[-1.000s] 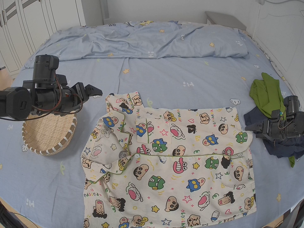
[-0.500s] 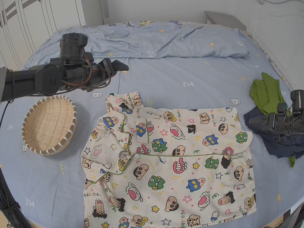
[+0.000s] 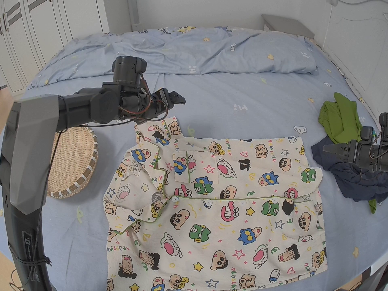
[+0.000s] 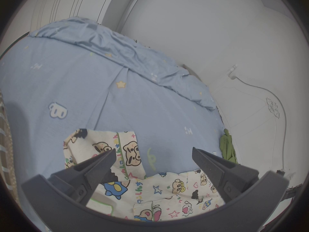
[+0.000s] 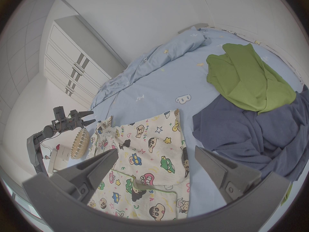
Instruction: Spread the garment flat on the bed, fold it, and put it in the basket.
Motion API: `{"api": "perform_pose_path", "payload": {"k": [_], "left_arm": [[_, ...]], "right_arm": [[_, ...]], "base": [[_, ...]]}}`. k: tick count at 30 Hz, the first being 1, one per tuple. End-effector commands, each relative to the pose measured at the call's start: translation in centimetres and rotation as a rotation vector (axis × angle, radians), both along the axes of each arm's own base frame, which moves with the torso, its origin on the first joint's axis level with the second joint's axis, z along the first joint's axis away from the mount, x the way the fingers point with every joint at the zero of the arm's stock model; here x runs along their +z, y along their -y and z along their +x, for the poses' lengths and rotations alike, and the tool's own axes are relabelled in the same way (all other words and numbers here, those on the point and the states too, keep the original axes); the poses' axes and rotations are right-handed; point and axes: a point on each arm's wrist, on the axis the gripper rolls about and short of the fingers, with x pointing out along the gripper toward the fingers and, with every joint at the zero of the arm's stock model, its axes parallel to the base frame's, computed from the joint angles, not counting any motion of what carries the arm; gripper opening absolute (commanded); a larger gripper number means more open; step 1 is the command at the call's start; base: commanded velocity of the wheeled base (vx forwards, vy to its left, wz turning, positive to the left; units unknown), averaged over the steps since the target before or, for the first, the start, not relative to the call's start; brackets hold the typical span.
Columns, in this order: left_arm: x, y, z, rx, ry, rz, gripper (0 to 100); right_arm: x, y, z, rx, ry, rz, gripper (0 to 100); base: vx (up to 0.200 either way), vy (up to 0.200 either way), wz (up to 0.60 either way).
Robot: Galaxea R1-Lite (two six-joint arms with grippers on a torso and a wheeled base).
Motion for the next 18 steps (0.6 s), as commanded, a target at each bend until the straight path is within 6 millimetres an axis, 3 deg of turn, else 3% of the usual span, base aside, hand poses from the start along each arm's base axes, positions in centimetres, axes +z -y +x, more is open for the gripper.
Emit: {"api": "perform_pose_path", "payload": {"k": [1, 11, 18], "left_arm": [[-3.6, 0.7, 1.5, 0.0, -0.063, 0.019, 100], [-7.9, 1.0, 2.9, 0.036, -0.17, -0.001, 100], [-8.7, 1.0, 3.1, 0.033, -0.185, 0.012, 100]], "right_arm": [[0.2, 0.0, -0.3, -0.001, 0.009, -0.002, 100], [0.0, 0.0, -0.4, -0.001, 0.023, -0.004, 100], [-0.2, -0.1, -0.5, 0.022, 0.059, 0.01, 100]], "base": [[0.0, 0.0, 0.0], [0.0, 0.0, 0.0], [0.0, 0.0, 0.0]]}}
